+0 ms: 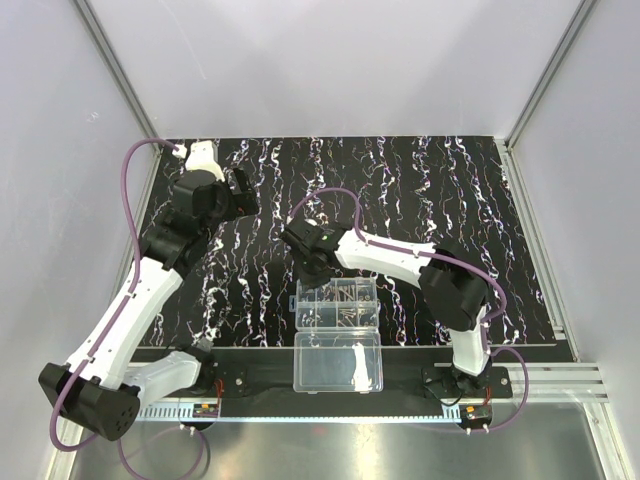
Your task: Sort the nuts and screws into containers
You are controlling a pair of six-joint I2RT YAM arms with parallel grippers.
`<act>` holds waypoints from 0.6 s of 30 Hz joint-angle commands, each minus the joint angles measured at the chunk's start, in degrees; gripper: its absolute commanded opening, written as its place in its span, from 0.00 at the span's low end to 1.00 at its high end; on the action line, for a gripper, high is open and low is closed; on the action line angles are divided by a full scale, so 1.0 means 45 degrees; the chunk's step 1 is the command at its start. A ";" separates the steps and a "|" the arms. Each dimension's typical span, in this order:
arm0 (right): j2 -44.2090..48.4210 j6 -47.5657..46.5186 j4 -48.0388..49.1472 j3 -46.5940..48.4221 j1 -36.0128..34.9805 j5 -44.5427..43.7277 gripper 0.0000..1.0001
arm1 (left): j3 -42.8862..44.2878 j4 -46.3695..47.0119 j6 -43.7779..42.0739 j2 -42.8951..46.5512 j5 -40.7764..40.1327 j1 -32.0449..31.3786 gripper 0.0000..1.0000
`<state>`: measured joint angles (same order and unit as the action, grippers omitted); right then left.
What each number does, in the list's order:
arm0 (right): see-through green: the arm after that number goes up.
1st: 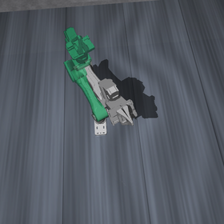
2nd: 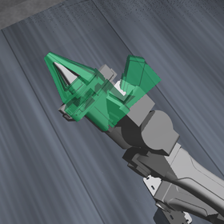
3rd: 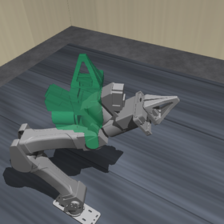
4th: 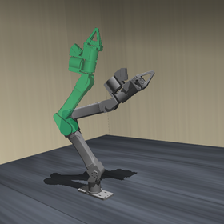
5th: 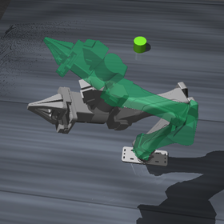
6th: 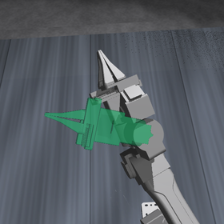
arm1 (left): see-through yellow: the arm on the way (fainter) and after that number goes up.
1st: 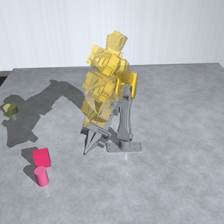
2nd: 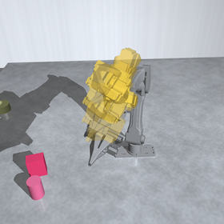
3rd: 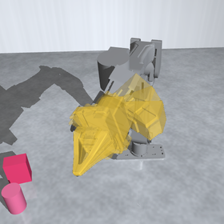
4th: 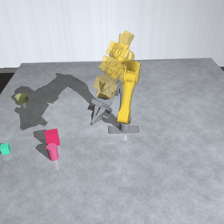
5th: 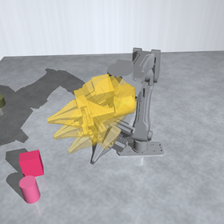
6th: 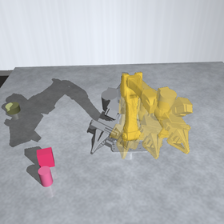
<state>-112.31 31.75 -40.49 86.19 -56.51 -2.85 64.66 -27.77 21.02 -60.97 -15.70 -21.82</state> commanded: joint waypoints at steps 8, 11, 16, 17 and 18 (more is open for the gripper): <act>0.0270 -0.0082 -0.0025 0.0884 -0.0137 0.0380 0.57 | 0.0454 0.0253 0.0017 0.0248 0.0072 0.0026 0.99; 0.0368 -0.0258 -0.0161 0.1118 0.0018 0.0010 0.64 | 0.0454 0.0253 -0.0002 0.0248 0.0013 0.0045 0.99; 0.0873 -0.0219 -0.0592 0.1218 0.1149 -0.0401 0.63 | 0.0454 0.0253 -0.0021 0.0209 -0.0026 0.0026 0.99; 0.1011 -0.0238 -0.0476 0.0985 0.1403 -0.0498 0.63 | 0.0454 0.0234 -0.0022 0.0209 -0.0026 0.0045 0.99; 0.1148 -0.0297 -0.0436 0.0847 0.1986 -0.0596 0.63 | 0.0454 0.0233 -0.0041 0.0132 -0.0045 0.0045 0.99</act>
<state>-111.90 31.24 -41.85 89.58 -53.01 -2.50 64.66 -27.79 20.99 -60.97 -15.66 -21.82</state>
